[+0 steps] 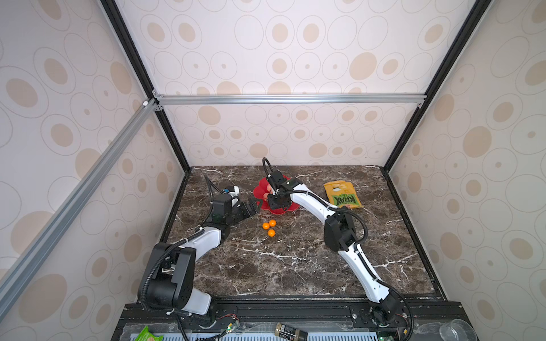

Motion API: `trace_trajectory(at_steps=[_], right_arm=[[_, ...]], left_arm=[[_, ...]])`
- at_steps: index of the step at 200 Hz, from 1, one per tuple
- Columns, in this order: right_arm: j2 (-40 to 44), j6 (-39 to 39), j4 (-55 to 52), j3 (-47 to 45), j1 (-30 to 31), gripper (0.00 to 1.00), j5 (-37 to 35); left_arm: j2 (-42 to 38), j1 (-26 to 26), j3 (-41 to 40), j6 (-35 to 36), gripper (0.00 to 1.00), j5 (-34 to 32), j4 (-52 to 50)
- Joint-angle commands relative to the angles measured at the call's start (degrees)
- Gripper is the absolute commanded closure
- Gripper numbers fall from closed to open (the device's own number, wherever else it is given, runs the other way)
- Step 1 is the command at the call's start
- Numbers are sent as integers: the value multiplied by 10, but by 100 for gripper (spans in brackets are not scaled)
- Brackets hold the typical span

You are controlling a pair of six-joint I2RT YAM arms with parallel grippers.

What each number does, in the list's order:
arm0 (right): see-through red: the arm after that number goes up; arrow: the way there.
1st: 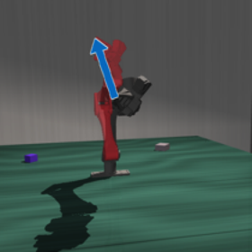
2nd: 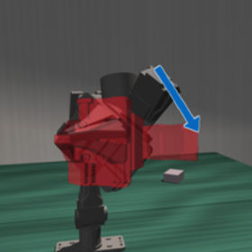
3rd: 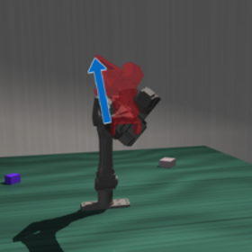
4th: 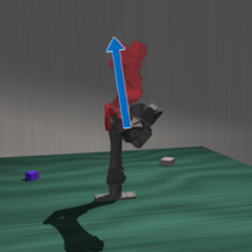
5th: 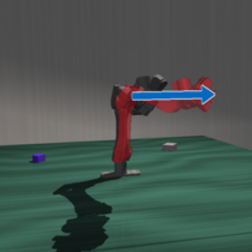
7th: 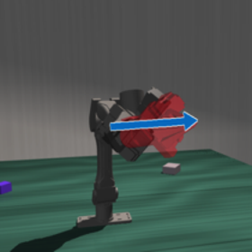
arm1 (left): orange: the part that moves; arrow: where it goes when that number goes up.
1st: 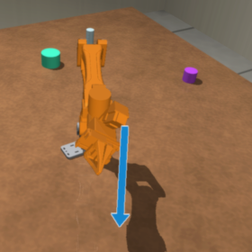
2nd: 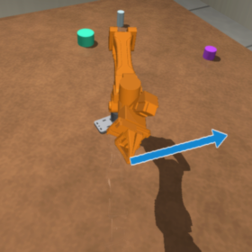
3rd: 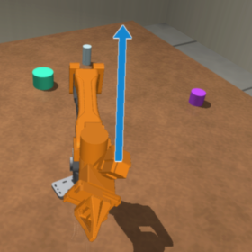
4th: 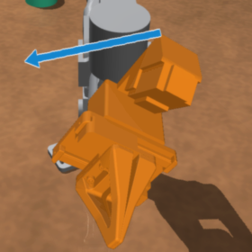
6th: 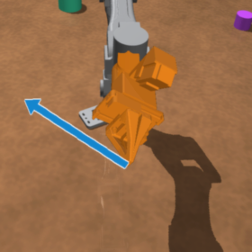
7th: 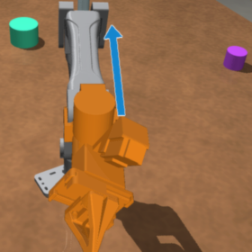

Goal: Arrange fruit in a fruit bowl
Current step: Place the fruit in the fruit bowl.

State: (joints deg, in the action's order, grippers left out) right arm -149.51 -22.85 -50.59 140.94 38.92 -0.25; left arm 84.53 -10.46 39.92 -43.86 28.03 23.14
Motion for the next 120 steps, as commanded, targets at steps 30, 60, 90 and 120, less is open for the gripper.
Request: trace_trajectory(at_steps=[30, 60, 90, 120], right_arm=[[-20, 5, -19, 21, -2, 61, -10], [-20, 5, -19, 22, -3, 58, -10], [-20, 5, -21, 23, -3, 55, -10], [-19, 6, -20, 23, -4, 54, -9]], left_arm=[[-5, 6, 7, 1, 2, 5, 11], [-6, 6, 7, 0, 2, 5, 12], [-6, 6, 6, 0, 2, 5, 12], [-8, 6, 5, 0, 2, 6, 12]])
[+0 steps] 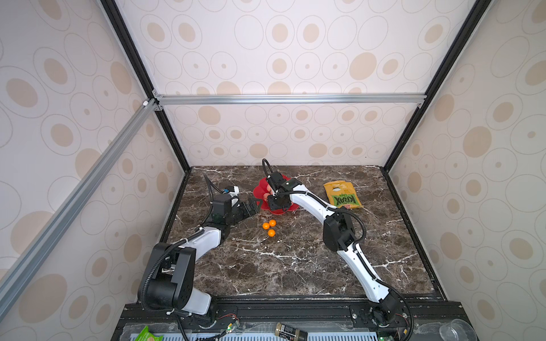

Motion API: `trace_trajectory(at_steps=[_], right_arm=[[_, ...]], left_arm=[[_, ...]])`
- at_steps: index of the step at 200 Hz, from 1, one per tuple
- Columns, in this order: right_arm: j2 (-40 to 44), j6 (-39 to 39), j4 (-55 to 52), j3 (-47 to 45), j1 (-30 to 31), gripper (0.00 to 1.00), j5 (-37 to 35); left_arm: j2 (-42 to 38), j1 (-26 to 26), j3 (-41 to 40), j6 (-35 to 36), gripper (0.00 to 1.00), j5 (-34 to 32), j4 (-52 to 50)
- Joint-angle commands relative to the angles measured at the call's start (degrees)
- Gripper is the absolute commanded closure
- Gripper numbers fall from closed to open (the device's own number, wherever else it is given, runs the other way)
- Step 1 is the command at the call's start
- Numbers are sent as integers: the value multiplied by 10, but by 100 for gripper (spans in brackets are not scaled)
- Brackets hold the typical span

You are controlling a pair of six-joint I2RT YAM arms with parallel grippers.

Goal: Arrange fruit in a fruit bowl
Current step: Place the fruit in the fruit bowl.

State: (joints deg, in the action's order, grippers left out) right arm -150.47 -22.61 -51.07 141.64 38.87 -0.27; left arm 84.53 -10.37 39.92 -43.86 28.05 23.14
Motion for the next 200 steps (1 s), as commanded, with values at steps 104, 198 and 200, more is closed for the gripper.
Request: trace_trajectory(at_steps=[104, 198, 200], right_arm=[[45, 19, -27, 13, -4, 50, -10], [163, 16, 9, -119, -1, 50, -9], [166, 16, 11, -126, -1, 50, -9]], left_arm=[[-67, 5, -2, 13, 2, -2, -28], [-143, -5, -21, 28, 2, -24, -93], [-146, -5, -21, 28, 2, -25, -95]])
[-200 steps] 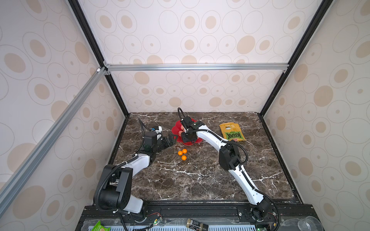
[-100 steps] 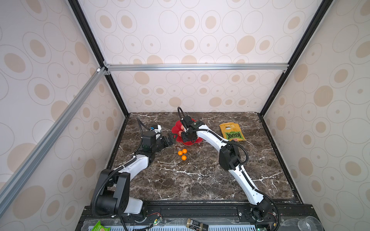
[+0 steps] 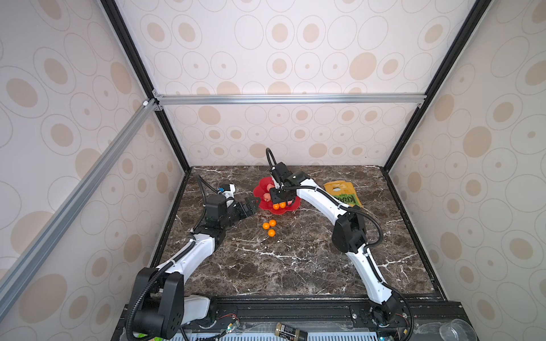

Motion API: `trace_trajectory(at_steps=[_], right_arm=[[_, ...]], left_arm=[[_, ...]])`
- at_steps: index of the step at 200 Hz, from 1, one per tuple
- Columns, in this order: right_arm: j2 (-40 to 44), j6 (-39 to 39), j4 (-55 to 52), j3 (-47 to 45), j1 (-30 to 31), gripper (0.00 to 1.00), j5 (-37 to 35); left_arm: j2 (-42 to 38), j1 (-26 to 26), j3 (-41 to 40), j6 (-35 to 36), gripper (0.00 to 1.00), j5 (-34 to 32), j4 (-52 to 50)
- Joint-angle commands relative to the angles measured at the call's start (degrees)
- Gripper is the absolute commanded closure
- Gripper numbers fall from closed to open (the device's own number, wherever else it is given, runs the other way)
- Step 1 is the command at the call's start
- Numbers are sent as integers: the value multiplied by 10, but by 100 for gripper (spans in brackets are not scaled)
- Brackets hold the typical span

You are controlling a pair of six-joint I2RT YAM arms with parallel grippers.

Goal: Arrange fruit in a fruit bowl
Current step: Place the fruit in the fruit bowl, then pick up the fruit from the center of the table.

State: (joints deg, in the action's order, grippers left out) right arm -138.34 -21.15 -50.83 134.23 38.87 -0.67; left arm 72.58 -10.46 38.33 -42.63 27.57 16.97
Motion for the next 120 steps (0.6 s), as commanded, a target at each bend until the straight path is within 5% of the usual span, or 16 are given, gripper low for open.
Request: trace_trajectory(at_steps=[1, 120], right_arm=[[48, 1, 10, -54, -2, 50, -5], [245, -55, 151, -381, 49, 50, -22]], left_arm=[[-27, -4, -6, 16, 2, -21, -34], [-118, -61, -75, 9, 2, -62, -85]])
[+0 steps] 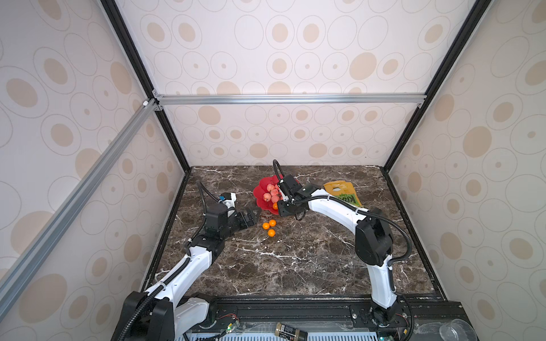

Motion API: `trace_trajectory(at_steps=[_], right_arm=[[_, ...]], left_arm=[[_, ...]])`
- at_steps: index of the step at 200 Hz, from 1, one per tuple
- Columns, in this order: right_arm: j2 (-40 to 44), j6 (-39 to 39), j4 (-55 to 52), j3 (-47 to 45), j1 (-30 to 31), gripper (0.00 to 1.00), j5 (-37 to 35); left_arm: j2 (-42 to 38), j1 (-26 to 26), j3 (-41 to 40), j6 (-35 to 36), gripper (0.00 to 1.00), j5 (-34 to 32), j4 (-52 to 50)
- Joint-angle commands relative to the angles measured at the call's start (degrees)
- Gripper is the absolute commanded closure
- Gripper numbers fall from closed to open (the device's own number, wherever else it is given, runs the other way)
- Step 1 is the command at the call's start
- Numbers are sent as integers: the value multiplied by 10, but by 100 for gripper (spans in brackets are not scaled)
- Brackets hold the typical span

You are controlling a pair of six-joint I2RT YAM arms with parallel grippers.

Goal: Arrange fruit in a fruit bowl
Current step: Pick up the fruit from the center of the table.

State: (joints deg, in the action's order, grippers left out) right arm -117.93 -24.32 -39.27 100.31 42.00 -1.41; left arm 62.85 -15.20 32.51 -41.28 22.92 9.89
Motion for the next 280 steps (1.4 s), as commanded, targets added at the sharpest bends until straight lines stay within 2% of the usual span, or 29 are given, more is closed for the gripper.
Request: trace_trajectory(at_steps=[1, 64, 141, 280], right_arm=[[42, -24, 36, -44, 18, 50, -15], [57, -79, 87, -120, 53, 50, -3], [10, -96, 93, -100, 66, 46, 18], [-36, -110, 96, -74, 78, 45, 44]], left_arm=[[-22, -15, -17, -5, 2, -16, -13], [-63, -48, -88, -31, 2, -25, -1], [-78, -68, -134, -41, 2, -22, 13], [-72, -71, -139, -42, 2, -26, 20]])
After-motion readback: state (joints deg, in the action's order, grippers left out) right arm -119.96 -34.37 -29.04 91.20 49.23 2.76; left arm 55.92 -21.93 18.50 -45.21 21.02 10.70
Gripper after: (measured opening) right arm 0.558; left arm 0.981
